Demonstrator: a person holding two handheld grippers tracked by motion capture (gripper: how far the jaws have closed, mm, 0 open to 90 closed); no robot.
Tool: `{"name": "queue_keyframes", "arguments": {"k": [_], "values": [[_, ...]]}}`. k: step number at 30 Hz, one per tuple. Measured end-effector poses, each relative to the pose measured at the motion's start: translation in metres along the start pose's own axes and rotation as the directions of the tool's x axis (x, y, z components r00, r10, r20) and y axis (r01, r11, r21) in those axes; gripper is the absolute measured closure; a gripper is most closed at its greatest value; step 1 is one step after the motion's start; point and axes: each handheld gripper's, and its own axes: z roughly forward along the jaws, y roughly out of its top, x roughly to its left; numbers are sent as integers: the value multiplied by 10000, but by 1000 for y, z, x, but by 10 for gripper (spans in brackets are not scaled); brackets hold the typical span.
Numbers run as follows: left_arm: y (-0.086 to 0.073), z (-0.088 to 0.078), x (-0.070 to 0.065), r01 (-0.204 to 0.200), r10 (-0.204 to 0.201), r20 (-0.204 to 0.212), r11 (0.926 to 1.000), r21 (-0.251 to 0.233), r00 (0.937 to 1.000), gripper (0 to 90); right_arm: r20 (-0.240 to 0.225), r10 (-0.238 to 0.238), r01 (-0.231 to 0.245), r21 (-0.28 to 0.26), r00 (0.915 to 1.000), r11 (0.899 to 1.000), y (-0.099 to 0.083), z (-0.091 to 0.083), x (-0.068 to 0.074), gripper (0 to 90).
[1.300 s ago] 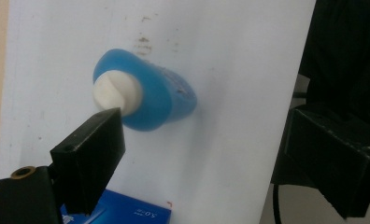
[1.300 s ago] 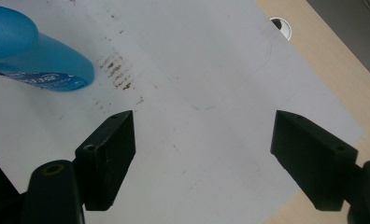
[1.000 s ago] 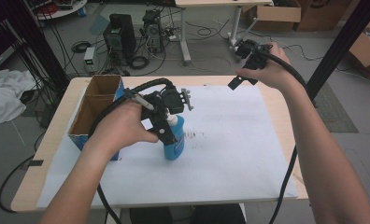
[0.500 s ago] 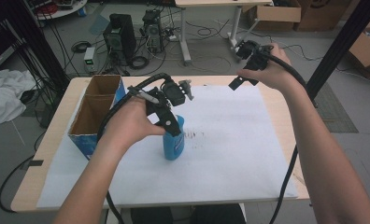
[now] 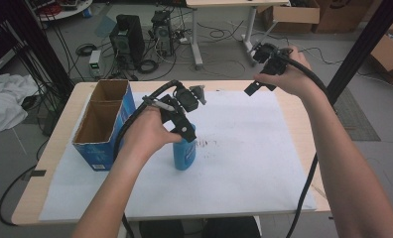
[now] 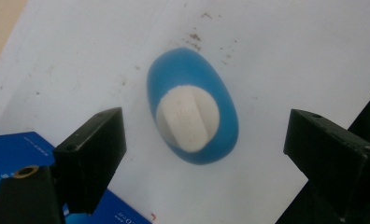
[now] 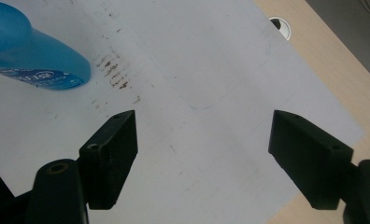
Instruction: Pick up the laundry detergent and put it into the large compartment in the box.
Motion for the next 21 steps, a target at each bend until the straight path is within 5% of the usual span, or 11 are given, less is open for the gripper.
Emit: {"name": "queue_keyframes", "arguments": {"k": [21], "values": [[9,33,2,186,-181,-94,9984,539,9998,136,10,71,-71,37,10000,10000,-6,2,-4,241]]}}
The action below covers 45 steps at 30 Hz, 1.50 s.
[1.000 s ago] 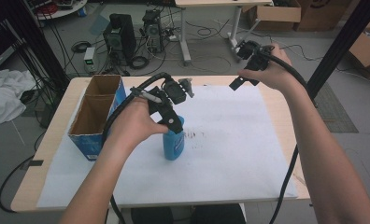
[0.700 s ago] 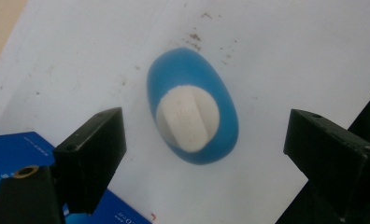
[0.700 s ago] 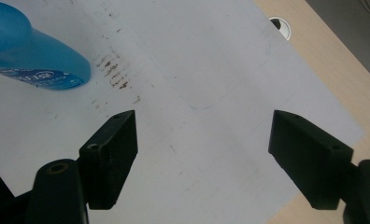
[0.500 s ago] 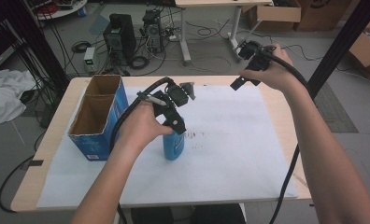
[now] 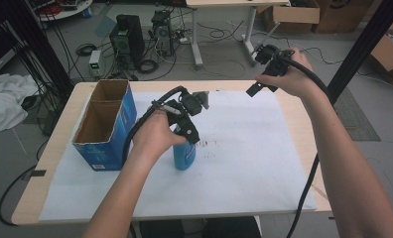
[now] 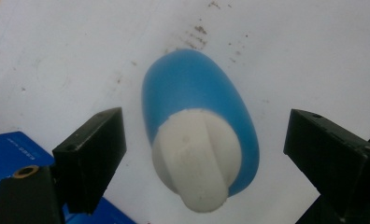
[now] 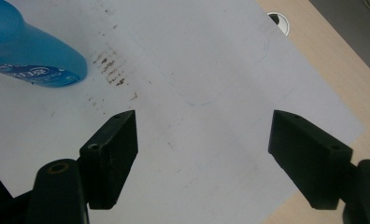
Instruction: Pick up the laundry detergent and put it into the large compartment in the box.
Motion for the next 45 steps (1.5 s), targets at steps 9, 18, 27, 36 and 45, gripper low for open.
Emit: {"name": "queue_keyframes", "arguments": {"k": [9,18,27,36,45], "values": [[3,12,-1,87,-87,-14,9998,182,10000,133,-20,16,-16,21,10000,10000,-2,1,-1,241],[3,23,-1,268,-267,-24,9989,380,9996,134,-57,15,-15,31,10000,10000,-3,3,-2,241],[5,29,2,557,-561,65,9971,521,9984,143,-99,36,-35,70,9999,10000,-4,7,-3,242],[8,29,1,680,-684,39,9956,642,9976,153,-104,59,-59,67,9999,10000,-5,7,-5,241],[9,29,1,744,-750,47,9944,747,9972,159,-88,118,-117,109,9999,9999,-6,8,-5,244]]}}
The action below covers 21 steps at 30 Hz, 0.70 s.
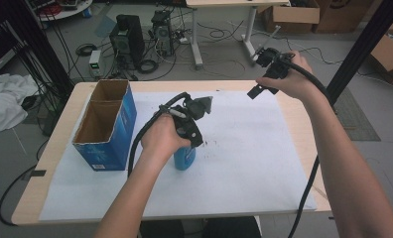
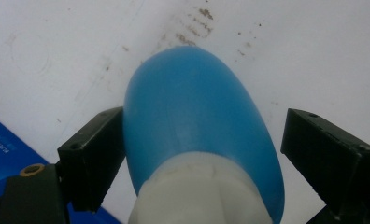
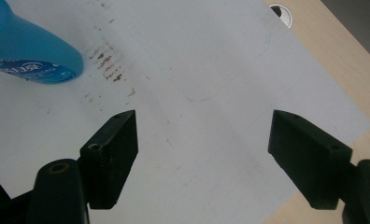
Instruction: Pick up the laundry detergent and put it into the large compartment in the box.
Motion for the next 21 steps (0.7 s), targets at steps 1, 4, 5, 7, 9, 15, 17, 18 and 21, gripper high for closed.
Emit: {"name": "queue_keyframes", "arguments": {"k": [1,4,5,7,9,15,17,18,21], "values": [[0,-1,0,-18,18,-26,10000,2,10000,160,1,16,-16,-31,10000,10000,0,0,0,244],[0,-1,0,-4,4,-23,10000,49,10000,165,26,11,-11,0,10000,10000,0,0,0,244],[0,-1,0,4,-4,-35,10000,40,10000,165,8,10,-9,-20,10000,10000,0,0,0,245],[-1,-1,0,52,-52,-53,10000,14,10000,166,-6,27,-27,-19,10000,10000,0,-1,0,249],[-1,-1,0,28,-27,-60,10000,44,10000,167,-22,13,-14,-47,10000,10000,0,-1,0,248],[-1,0,1,88,-88,15,9999,101,10000,187,7,-66,66,-80,10000,9999,3,-3,3,249],[-2,0,2,104,-104,22,9999,101,9999,194,-1,-97,97,-67,10000,9999,4,-2,3,248],[-2,0,2,115,-116,41,9999,99,9999,194,-1,-97,97,-67,10000,9999,4,-2,3,248],[-1,-1,2,149,-150,74,9998,90,9999,203,8,-93,93,-18,10000,10000,4,-1,3,248]]}}
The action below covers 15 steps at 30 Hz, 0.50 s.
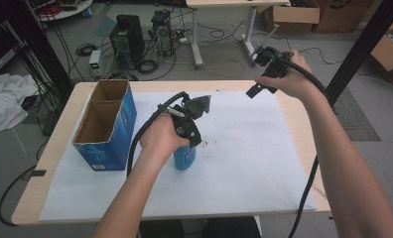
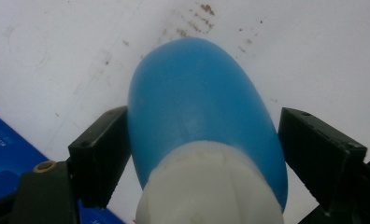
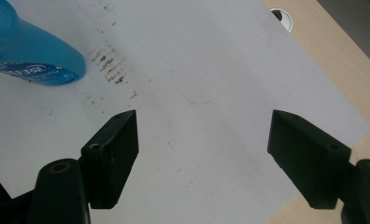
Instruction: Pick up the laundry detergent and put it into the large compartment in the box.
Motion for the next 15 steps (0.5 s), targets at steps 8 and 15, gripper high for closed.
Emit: {"name": "queue_keyframes", "arguments": {"k": [8,15], "values": [[2,2,0,111,-113,84,9998,144,9999,224,4,17,-17,32,10000,10000,-1,0,-1,247],[2,2,2,333,-336,180,9993,179,9993,264,-42,30,-30,11,10000,10000,-2,2,-1,246]]}}
